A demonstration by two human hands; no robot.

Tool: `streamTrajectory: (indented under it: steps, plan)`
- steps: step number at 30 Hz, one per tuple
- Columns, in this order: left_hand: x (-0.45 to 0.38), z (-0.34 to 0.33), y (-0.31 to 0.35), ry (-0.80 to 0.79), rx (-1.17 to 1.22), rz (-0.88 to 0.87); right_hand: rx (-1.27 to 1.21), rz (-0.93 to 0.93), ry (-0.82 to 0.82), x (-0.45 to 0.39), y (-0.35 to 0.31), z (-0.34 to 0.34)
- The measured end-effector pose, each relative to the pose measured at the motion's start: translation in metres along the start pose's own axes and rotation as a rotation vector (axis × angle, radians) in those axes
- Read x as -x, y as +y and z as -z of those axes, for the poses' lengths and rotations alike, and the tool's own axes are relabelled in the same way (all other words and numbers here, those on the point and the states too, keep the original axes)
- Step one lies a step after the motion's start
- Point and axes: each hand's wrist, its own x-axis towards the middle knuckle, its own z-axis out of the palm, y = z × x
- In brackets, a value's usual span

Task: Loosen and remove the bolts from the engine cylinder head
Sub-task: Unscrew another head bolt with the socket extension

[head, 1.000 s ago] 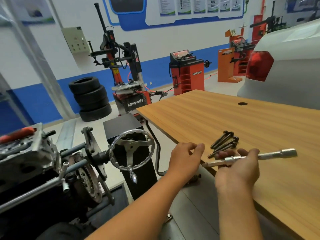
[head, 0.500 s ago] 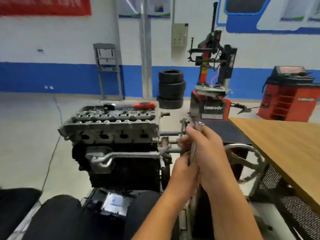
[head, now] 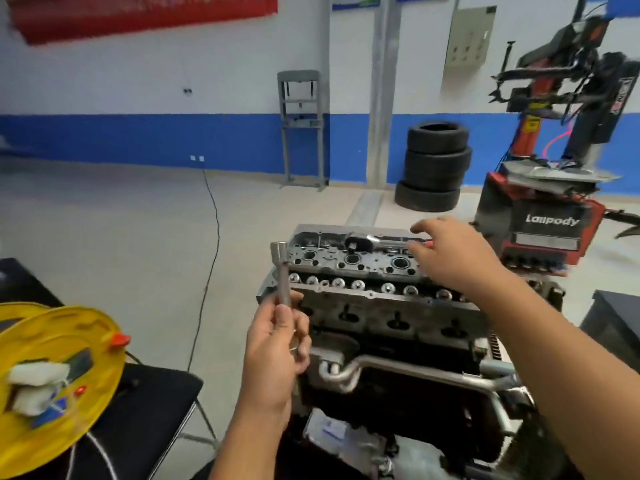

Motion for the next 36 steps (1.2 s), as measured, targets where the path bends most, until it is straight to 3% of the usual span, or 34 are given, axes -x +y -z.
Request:
streamTrajectory:
  steps: [6,10,12,17,20,23,28,36]
  plan:
    - [-0.063,-0.003,0.030,0.083,0.191,-0.108,0.284,0.081,-0.191,-0.046,0.011,-0.018]
    - [-0.103,-0.043,0.045,0.038,0.216,-0.144,0.445,0.095,-0.014,-0.048,0.021,-0.007]
    - [-0.119,-0.070,0.049,-0.021,0.240,-0.101,0.286,-0.048,0.101,-0.038,0.044,0.011]
    - [-0.145,-0.150,0.043,-0.188,0.204,0.011,-1.028,-0.331,0.341,0.006,0.104,0.057]
    - [-0.150,-0.203,0.028,-0.251,0.179,0.038,-1.431,-0.449,0.349,0.019,0.123,0.066]
    - [-0.156,-0.243,0.009,-0.281,0.153,0.074,-1.443,-0.549,0.344,0.028,0.139,0.063]
    - [-0.170,-0.270,-0.020,-0.304,0.088,0.098,-1.468,-0.636,0.176,0.032,0.144,0.058]
    - [-0.176,-0.291,-0.034,-0.349,0.017,0.096,-1.354,-0.460,0.157,0.037,0.133,0.042]
